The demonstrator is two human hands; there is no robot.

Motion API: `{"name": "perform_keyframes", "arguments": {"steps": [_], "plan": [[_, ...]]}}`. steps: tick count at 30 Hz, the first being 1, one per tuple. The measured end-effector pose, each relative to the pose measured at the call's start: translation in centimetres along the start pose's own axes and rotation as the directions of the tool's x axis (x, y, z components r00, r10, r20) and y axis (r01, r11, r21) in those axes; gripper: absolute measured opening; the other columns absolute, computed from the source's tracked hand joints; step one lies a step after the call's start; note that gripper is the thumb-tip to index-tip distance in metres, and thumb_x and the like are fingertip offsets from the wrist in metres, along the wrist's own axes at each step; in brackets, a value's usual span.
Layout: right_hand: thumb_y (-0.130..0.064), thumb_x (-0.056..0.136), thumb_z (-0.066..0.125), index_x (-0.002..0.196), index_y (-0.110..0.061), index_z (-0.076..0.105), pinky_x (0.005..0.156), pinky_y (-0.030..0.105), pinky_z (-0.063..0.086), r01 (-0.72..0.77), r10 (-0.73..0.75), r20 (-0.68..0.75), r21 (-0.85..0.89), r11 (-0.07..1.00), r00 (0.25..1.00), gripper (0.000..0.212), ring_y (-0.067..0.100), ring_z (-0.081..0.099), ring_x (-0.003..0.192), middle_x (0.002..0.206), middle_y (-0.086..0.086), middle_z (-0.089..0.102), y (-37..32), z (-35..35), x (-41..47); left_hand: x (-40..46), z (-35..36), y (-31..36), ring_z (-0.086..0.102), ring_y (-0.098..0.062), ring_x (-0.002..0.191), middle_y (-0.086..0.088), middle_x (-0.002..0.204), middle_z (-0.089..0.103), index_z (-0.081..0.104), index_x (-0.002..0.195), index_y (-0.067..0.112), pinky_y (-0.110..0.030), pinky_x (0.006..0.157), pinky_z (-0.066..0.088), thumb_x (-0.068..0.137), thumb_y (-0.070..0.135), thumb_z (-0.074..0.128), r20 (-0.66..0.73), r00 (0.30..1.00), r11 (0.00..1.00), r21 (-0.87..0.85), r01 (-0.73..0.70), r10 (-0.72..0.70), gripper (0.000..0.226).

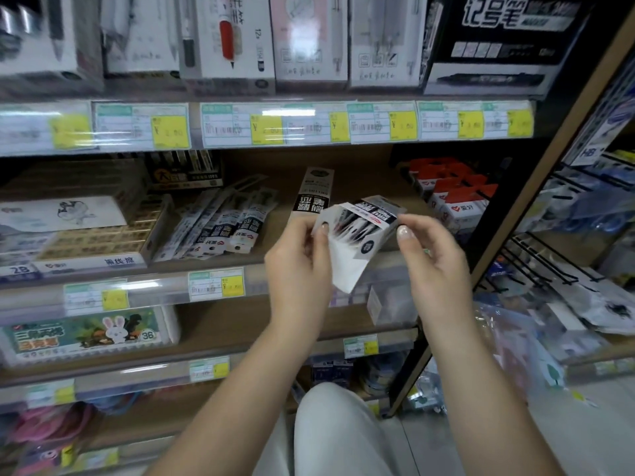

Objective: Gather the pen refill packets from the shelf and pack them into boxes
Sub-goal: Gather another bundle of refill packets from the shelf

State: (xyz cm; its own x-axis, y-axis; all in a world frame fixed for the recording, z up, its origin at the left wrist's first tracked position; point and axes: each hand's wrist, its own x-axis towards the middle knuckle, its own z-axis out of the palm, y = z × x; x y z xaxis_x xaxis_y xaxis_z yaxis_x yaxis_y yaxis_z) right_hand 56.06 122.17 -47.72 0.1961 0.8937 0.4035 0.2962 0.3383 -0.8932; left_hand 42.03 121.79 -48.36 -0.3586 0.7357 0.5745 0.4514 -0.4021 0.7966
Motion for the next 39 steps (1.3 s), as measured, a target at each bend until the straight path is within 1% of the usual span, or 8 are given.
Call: {"name": "perform_keyframes", "arguments": {"steps": [4, 8, 14, 19, 24, 29, 31, 39], "plan": [[-0.037, 0.086, 0.058, 0.126, -0.028, 0.051, 0.094, 0.022, 0.042, -0.031, 0.037, 0.114, -0.053, 0.998, 0.993, 0.042, 0.004, 0.051, 0.113, 0.123, -0.009, 0.054, 1.0, 0.9, 0.9, -0.1, 3.4, -1.2, 0.050, 0.007, 0.059, 0.017, 0.067, 0.052, 0.052, 0.084, 0.018, -0.011, 0.051, 0.035, 0.094, 0.008, 0.051, 0.056, 0.994, 0.995, -0.035, 0.096, -0.094, 0.014], [-0.023, 0.091, 0.058, 0.140, -0.024, 0.039, 0.091, 0.011, 0.026, -0.033, 0.073, 0.143, -0.265, 0.964, 0.987, 0.052, -0.006, 0.034, 0.115, 0.139, -0.010, 0.037, 1.6, 1.3, 2.0, 0.3, 5.6, -2.0, 0.055, 0.003, 0.062, 0.015, 0.071, 0.056, 0.053, 0.087, 0.016, -0.011, 0.055, 0.040, 0.094, 0.010, 0.052, 0.188, 0.966, 0.983, -0.013, 0.181, -0.176, 0.010], [-0.006, 0.091, 0.052, 0.142, -0.017, 0.038, 0.095, 0.018, 0.029, -0.056, 0.111, 0.104, -0.429, 0.902, 0.988, 0.053, 0.020, 0.038, 0.130, 0.140, 0.004, 0.038, 3.1, 1.1, 3.8, 1.0, 5.2, -2.1, 0.062, -0.011, 0.091, 0.000, 0.098, 0.068, 0.063, 0.106, 0.012, -0.024, 0.080, 0.050, 0.091, 0.017, 0.058, 0.449, 0.888, 0.988, 0.150, 0.032, -0.097, 0.016], [-0.014, 0.090, 0.056, 0.137, -0.014, 0.045, 0.110, 0.035, 0.027, 0.043, -0.010, 0.067, -0.502, 0.864, 0.998, 0.048, 0.026, 0.029, 0.136, 0.143, 0.010, 0.038, 2.7, 2.4, 3.3, 2.0, 0.7, -2.3, 0.062, -0.015, 0.093, -0.002, 0.104, 0.067, 0.062, 0.111, 0.010, -0.032, 0.083, 0.052, 0.091, 0.016, 0.058, 0.258, 0.965, 0.975, 0.223, -0.017, -0.043, 0.021], [-0.006, 0.084, 0.057, 0.124, -0.011, 0.056, 0.112, 0.059, 0.019, 0.182, -0.213, 0.010, -0.558, 0.810, 0.977, 0.041, 0.032, 0.035, 0.132, 0.137, 0.014, 0.045, 1.6, 4.4, 3.0, 6.4, -4.6, -5.9, 0.057, -0.039, 0.092, -0.021, 0.097, 0.062, 0.059, 0.102, 0.002, -0.042, 0.074, 0.046, 0.083, 0.015, 0.063, 0.028, 0.996, 0.809, 0.586, 0.054, -0.087, 0.024], [-0.008, 0.083, 0.056, 0.124, -0.013, 0.057, 0.112, 0.059, 0.019, 0.249, -0.254, 0.063, -0.515, 0.820, 0.965, 0.041, 0.031, 0.035, 0.133, 0.138, 0.012, 0.046, 0.7, 6.3, 3.2, 10.6, -5.4, -9.6, 0.049, -0.037, 0.120, -0.015, 0.132, 0.053, 0.047, 0.135, 0.020, -0.043, 0.096, 0.045, 0.079, 0.062, 0.055, 0.189, 0.859, 0.525, 0.845, 0.106, -0.476, 0.071], [-0.009, 0.083, 0.057, 0.123, -0.013, 0.057, 0.108, 0.061, 0.025, 0.273, -0.268, 0.083, -0.495, 0.825, 0.960, 0.041, 0.031, 0.036, 0.132, 0.137, 0.012, 0.047, 0.7, 6.8, 3.0, 11.2, -4.8, -10.6, 0.049, -0.036, 0.121, -0.013, 0.132, 0.054, 0.043, 0.139, 0.022, -0.042, 0.095, 0.046, 0.076, 0.069, 0.053, 0.236, 0.814, 0.498, 0.864, 0.074, -0.531, 0.079], [-0.008, 0.082, 0.061, 0.119, -0.011, 0.059, 0.108, 0.061, 0.025, 0.312, -0.280, 0.142, -0.501, 0.807, 0.950, 0.037, 0.031, 0.043, 0.127, 0.132, 0.010, 0.051, 1.2, 7.6, 1.7, 10.8, -4.2, -10.9, 0.039, -0.035, 0.126, -0.012, 0.127, 0.057, 0.049, 0.130, 0.019, -0.040, 0.095, 0.040, 0.089, 0.044, 0.051, 0.216, 0.857, 0.387, 0.922, -0.021, -0.468, 0.048]]}}
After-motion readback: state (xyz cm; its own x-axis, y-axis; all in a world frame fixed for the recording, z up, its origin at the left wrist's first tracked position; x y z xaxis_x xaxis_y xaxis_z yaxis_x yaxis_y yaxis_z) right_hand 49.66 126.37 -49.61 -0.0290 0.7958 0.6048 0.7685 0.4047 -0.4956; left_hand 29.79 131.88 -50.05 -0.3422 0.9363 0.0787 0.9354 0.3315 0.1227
